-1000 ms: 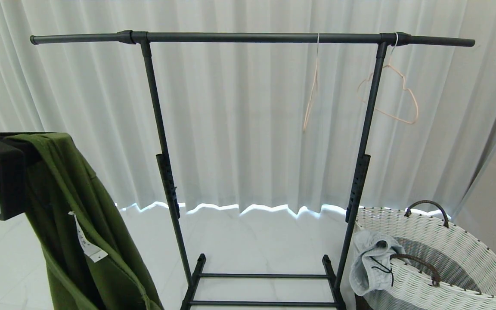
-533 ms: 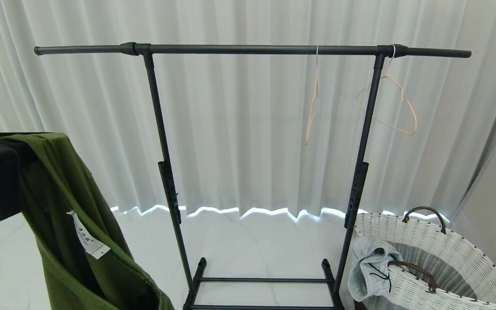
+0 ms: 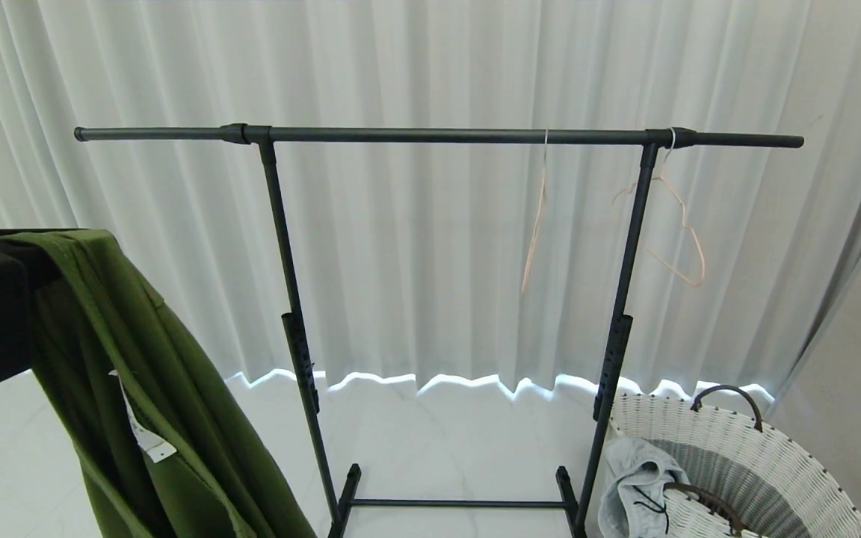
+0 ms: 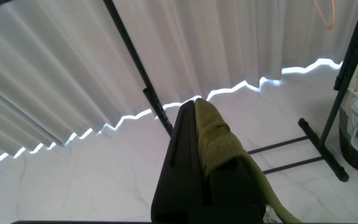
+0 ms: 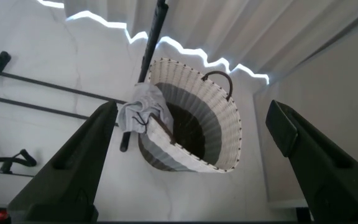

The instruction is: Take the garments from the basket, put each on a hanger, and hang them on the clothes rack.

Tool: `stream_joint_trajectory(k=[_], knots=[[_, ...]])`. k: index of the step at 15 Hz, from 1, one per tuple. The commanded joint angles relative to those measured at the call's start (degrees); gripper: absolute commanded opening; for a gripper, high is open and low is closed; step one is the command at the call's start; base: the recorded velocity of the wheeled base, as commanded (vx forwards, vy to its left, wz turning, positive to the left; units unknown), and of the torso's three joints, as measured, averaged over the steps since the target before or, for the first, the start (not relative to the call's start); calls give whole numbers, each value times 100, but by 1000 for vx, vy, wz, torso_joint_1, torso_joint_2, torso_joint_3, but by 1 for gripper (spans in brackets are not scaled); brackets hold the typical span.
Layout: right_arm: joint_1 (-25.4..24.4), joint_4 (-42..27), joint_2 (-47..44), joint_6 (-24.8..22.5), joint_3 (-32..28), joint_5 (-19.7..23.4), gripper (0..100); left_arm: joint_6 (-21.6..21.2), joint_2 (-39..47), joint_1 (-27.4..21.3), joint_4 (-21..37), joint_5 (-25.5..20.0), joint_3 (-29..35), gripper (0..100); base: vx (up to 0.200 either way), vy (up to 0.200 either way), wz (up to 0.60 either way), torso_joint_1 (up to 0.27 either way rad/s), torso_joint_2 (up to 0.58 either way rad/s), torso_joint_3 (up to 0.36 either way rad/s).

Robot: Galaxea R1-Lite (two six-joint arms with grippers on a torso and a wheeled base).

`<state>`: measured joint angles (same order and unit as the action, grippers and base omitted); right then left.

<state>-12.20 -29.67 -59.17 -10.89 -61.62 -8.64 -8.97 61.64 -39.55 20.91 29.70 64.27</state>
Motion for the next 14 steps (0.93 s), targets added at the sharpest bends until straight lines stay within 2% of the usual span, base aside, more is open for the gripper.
stream_joint_trajectory(k=[1, 11, 14], knots=[[-1, -4, -24, -1, 10, -6, 100, -8, 33, 0, -8, 1, 7, 0, 0, 0, 0, 212, -486, -286], [7, -4, -94, -10, 10, -41, 100, -281, 33, 0, -210, 1, -2, 0, 0, 0, 0, 227, -503, -278], [69, -4, -94, -19, 10, -41, 100, -544, 15, 0, -219, 1, -2, 0, 0, 0, 0, 71, -147, -87]])
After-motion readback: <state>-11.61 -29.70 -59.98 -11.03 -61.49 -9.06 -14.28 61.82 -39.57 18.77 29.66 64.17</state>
